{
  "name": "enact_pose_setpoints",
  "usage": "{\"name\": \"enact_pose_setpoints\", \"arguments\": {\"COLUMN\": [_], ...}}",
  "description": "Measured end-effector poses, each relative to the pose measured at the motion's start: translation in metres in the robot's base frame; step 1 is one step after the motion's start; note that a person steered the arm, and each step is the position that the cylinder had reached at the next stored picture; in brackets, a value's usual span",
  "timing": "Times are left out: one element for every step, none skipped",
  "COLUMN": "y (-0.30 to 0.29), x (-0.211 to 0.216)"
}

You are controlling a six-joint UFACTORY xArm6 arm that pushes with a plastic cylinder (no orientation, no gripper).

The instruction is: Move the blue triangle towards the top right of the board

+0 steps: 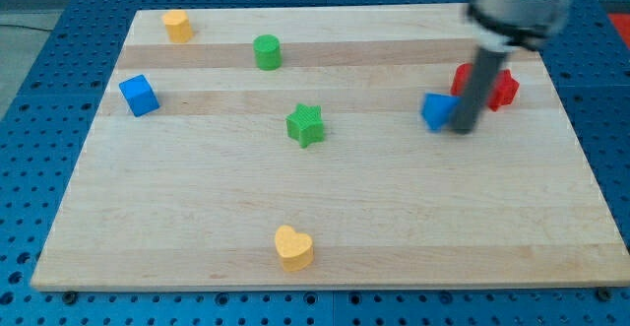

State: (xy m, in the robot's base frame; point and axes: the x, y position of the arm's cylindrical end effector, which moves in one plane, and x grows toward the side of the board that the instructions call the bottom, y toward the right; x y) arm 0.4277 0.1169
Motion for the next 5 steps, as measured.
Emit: {"name": "enact_pose_setpoints", "arguments": {"y": [-0.058,-0.063,-0.056,-0.098,-0.077], "x": [-0.035,-0.088,-0.137,-0.144,-0.168]}}
